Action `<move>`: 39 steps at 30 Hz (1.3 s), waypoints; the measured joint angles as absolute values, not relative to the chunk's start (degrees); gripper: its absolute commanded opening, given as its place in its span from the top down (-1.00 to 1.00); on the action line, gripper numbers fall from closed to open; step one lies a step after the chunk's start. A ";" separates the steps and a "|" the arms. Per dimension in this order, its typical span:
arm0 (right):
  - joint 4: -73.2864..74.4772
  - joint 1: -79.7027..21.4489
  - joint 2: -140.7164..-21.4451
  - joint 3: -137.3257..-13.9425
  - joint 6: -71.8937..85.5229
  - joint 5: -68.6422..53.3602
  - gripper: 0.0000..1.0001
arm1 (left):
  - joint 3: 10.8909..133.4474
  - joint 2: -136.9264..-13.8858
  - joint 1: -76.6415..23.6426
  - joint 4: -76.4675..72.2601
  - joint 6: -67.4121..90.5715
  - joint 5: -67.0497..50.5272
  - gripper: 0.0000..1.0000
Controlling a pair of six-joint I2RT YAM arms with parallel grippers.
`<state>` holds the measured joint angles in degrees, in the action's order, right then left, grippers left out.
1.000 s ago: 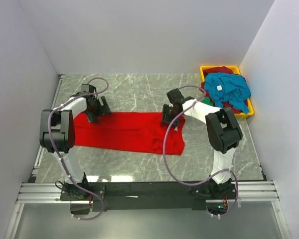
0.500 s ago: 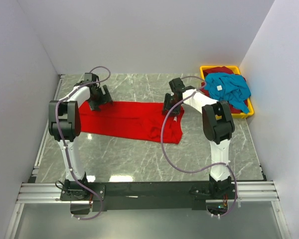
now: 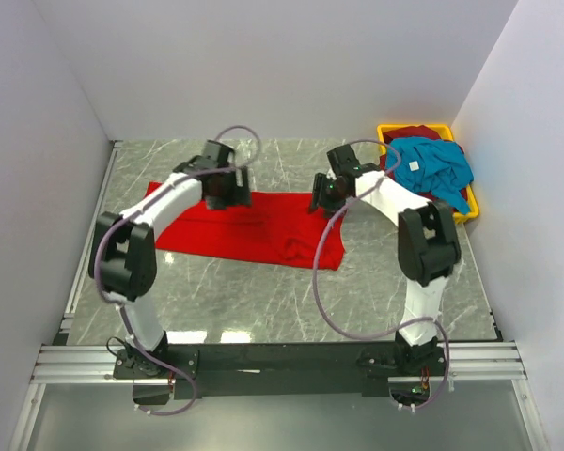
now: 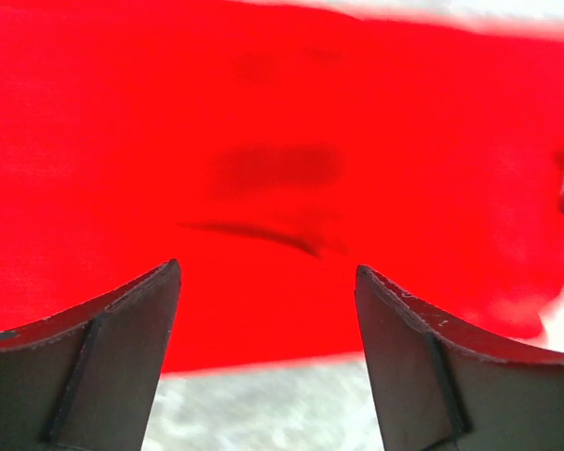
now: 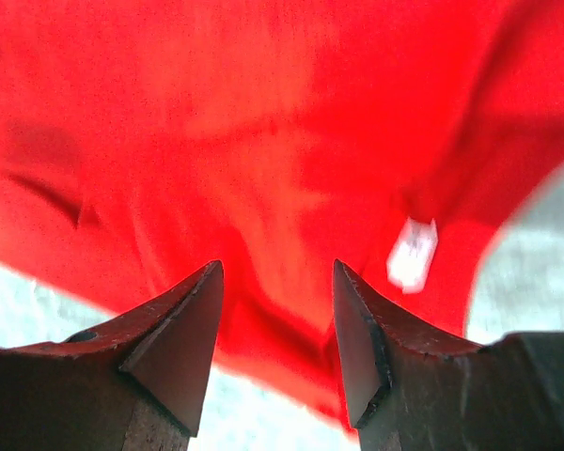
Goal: Fold and stack the t-shirts
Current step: Fold the tshirt
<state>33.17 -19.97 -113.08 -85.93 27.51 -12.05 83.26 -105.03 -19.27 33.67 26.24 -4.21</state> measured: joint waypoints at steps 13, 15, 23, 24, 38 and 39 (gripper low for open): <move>29.80 -17.82 -91.72 -63.51 29.47 -10.90 -0.15 | 76.18 -102.04 -39.70 33.26 29.95 -4.45 -0.26; 29.87 -17.34 -90.21 -61.87 29.74 -10.57 -0.15 | 76.18 -103.13 -41.10 33.06 30.72 -4.60 -0.26; 30.22 -16.73 -87.79 -61.21 29.67 -10.15 -0.15 | 76.66 -107.70 -43.92 32.14 33.34 -4.40 -0.22; 30.20 -16.73 -87.61 -61.08 29.63 -10.15 -0.15 | 76.88 -108.44 -43.99 32.14 33.78 -4.25 -0.22; 31.40 -16.53 -85.60 -58.54 27.40 -10.90 -0.15 | 81.67 -113.25 -43.97 31.99 37.91 -1.43 0.17; 31.46 -16.47 -85.54 -58.54 27.16 -11.00 -0.15 | 81.78 -113.25 -43.97 31.99 38.33 -1.34 0.23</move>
